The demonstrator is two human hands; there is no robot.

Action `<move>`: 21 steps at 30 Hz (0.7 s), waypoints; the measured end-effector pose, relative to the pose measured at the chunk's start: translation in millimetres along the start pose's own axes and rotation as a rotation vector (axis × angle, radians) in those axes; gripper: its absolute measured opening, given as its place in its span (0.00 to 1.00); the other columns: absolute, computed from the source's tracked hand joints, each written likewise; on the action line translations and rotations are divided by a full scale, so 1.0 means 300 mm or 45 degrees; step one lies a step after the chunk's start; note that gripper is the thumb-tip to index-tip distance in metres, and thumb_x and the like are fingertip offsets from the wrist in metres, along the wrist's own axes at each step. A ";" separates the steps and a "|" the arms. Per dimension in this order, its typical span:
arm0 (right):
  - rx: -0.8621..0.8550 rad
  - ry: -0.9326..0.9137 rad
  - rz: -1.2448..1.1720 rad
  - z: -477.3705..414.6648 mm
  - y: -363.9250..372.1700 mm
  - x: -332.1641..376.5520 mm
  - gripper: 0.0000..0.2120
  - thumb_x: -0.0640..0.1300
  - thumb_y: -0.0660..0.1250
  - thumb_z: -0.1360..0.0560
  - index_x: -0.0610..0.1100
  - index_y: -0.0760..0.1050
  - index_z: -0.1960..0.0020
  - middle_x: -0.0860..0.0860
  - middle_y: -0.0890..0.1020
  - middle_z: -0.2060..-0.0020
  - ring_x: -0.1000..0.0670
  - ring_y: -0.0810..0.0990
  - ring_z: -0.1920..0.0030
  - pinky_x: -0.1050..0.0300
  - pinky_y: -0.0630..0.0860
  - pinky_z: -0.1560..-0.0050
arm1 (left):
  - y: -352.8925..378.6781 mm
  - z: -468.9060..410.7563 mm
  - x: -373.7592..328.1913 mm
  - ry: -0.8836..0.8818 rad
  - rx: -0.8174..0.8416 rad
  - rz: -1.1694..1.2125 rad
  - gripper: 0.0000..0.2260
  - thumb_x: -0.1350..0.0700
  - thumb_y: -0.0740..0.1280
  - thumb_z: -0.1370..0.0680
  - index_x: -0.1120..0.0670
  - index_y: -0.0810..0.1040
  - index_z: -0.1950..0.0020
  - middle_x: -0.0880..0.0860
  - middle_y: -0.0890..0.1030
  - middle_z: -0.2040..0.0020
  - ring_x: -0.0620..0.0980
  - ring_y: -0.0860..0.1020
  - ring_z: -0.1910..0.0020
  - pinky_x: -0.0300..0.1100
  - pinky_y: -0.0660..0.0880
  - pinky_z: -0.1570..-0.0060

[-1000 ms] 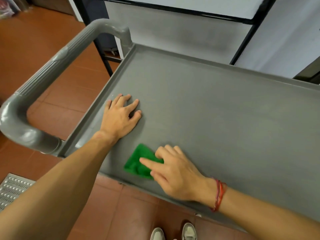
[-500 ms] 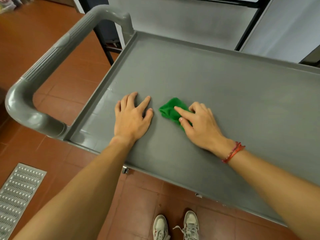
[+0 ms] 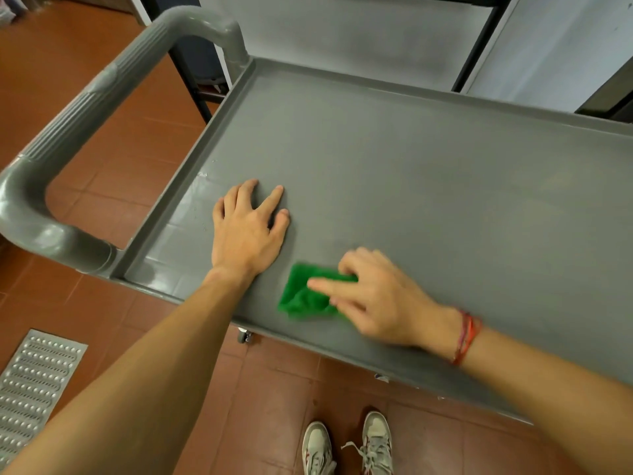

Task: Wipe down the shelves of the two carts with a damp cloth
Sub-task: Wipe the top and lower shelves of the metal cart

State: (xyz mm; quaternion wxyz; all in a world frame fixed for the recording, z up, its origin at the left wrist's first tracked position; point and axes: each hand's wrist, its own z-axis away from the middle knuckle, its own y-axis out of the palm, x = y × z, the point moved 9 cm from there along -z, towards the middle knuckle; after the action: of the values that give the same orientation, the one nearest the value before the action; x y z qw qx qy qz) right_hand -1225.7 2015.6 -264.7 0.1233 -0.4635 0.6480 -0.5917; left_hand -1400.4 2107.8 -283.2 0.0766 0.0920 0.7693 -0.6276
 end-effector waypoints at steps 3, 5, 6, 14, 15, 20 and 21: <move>-0.193 0.262 0.156 -0.025 -0.107 -0.252 0.18 0.49 0.61 0.22 0.49 0.80 0.35 0.43 0.73 0.60 0.42 0.72 0.62 0.48 0.73 0.61 | -0.004 0.005 -0.003 0.005 -0.015 0.003 0.21 0.44 0.57 0.20 0.47 0.74 0.30 0.58 0.70 0.30 0.59 0.65 0.29 0.56 0.60 0.30; -0.295 0.473 0.178 -0.010 -0.173 -0.382 0.20 0.51 0.59 0.22 0.48 0.79 0.34 0.44 0.71 0.61 0.41 0.72 0.61 0.44 0.75 0.60 | -0.005 0.005 -0.005 0.008 -0.026 0.010 0.20 0.45 0.58 0.19 0.47 0.75 0.30 0.58 0.70 0.30 0.58 0.65 0.29 0.56 0.60 0.30; -0.316 0.539 0.176 -0.001 -0.185 -0.409 0.20 0.51 0.59 0.22 0.48 0.79 0.34 0.45 0.70 0.61 0.41 0.72 0.61 0.43 0.75 0.59 | -0.005 0.004 -0.004 0.005 -0.025 0.014 0.19 0.45 0.58 0.19 0.47 0.75 0.30 0.58 0.70 0.30 0.58 0.64 0.29 0.56 0.59 0.30; -0.094 0.219 -0.041 0.132 -0.041 0.034 0.17 0.48 0.65 0.23 0.49 0.80 0.36 0.47 0.73 0.61 0.46 0.71 0.61 0.50 0.69 0.61 | -0.006 -0.001 -0.005 -0.016 -0.016 0.002 0.21 0.44 0.57 0.20 0.47 0.75 0.30 0.59 0.71 0.30 0.60 0.66 0.31 0.57 0.60 0.31; -0.045 0.156 -0.085 0.158 -0.028 0.086 0.17 0.48 0.66 0.23 0.49 0.80 0.36 0.48 0.73 0.60 0.47 0.70 0.61 0.51 0.67 0.61 | -0.008 0.001 -0.006 -0.014 -0.017 0.000 0.21 0.44 0.57 0.20 0.47 0.76 0.30 0.59 0.71 0.31 0.60 0.66 0.31 0.57 0.60 0.31; 0.072 -0.045 -0.050 0.165 -0.026 0.056 0.17 0.48 0.66 0.22 0.48 0.79 0.34 0.48 0.71 0.60 0.49 0.68 0.60 0.52 0.66 0.61 | -0.006 0.003 -0.008 -0.008 -0.011 -0.014 0.22 0.43 0.56 0.20 0.47 0.75 0.29 0.59 0.70 0.30 0.59 0.65 0.30 0.57 0.61 0.31; 0.060 -0.030 -0.013 0.150 -0.036 0.011 0.17 0.48 0.65 0.21 0.49 0.79 0.33 0.47 0.71 0.60 0.48 0.69 0.60 0.53 0.66 0.61 | -0.005 0.002 -0.008 -0.008 -0.008 -0.015 0.22 0.43 0.56 0.20 0.47 0.75 0.29 0.58 0.70 0.30 0.59 0.65 0.30 0.57 0.61 0.30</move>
State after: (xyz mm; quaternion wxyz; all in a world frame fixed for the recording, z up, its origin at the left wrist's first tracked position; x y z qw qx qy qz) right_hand -1190.7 1985.3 -266.0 0.1386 -0.4707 0.6299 -0.6020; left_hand -1398.6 2106.8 -281.4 0.0756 0.0850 0.7715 -0.6260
